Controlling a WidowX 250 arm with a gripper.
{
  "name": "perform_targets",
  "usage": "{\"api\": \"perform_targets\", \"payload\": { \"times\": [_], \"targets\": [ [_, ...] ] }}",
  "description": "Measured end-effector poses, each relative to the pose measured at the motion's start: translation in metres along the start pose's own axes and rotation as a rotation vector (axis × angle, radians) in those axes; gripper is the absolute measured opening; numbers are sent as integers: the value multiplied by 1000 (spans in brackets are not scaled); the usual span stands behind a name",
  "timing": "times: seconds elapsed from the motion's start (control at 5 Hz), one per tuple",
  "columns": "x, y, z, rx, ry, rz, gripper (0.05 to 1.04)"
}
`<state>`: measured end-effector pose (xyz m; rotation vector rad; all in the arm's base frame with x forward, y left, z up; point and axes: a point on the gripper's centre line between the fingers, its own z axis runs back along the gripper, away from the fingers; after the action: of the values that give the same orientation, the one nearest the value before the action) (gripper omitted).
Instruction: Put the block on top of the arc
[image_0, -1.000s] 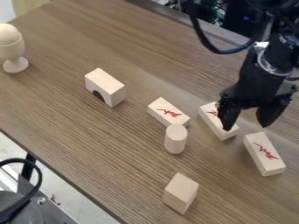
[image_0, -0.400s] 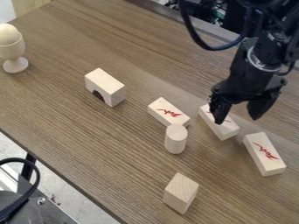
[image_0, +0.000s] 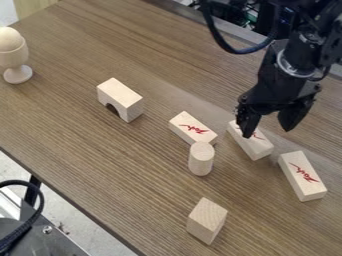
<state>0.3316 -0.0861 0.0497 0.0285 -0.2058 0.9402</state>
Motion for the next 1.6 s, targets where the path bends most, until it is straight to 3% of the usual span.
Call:
{"api": "perform_targets", "payload": {
  "times": [0.6,0.8,1.0,1.2,1.4,1.6],
  "targets": [
    [-5,11,-20,47,30,11,999],
    [-8,13,-26,52,34,23,946],
    [-10,16,-28,63,13,57,655],
    [-8,19,-25,66,-3,49,565],
    [4,21,3,31,-30,44,564],
    [28,36,59,-40,-112,101,564]
  ]
}}
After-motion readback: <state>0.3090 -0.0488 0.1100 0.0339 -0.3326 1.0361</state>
